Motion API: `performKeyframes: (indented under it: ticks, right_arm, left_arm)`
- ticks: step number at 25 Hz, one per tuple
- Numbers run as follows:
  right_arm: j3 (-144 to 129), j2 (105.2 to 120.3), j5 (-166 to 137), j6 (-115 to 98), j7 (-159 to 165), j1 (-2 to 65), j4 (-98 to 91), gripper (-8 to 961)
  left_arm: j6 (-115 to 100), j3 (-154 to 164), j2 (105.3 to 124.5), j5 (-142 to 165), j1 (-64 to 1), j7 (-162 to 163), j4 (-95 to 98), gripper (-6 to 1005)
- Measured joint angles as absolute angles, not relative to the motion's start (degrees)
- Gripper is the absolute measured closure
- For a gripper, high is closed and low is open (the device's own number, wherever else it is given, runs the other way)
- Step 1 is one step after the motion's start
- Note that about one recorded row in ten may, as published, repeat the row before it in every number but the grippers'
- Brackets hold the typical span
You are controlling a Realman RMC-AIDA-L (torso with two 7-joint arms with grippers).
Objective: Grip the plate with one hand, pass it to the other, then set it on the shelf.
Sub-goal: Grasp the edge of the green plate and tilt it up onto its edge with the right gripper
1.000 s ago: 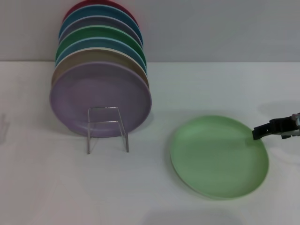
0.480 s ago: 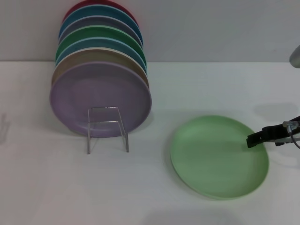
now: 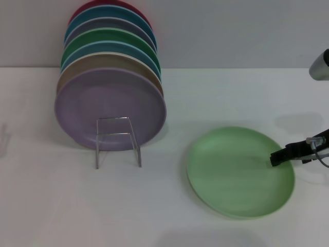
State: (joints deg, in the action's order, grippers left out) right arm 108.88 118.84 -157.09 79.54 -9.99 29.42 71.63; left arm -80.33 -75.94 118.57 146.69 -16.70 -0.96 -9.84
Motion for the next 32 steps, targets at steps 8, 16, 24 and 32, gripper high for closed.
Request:
performKeyframes:
  ticks: [8,16,24,32]
  right_arm:
    - [107.9,118.91,-157.0,78.5,-9.5,29.7,71.0,192]
    - [107.8,118.92,-156.9,78.3,-9.8,30.0,70.3,323]
    - [107.6,118.92,-156.9,78.4,-9.9,30.1,70.3,483]
    - [105.9,118.92,-156.6,77.3,-9.9,30.1,69.9,561]
  left_arm:
    - [-80.3,-75.8,118.56,146.7,-16.7,-1.0,-9.8,256]
    - [-80.3,-75.7,118.56,146.7,-16.7,-1.0,-9.8,260]
    - [-80.3,-75.6,118.56,146.7,-16.7,-1.0,-9.8,264]
    - [-80.3,-75.8,118.56,146.7,-16.8,-1.0,-9.8,268]
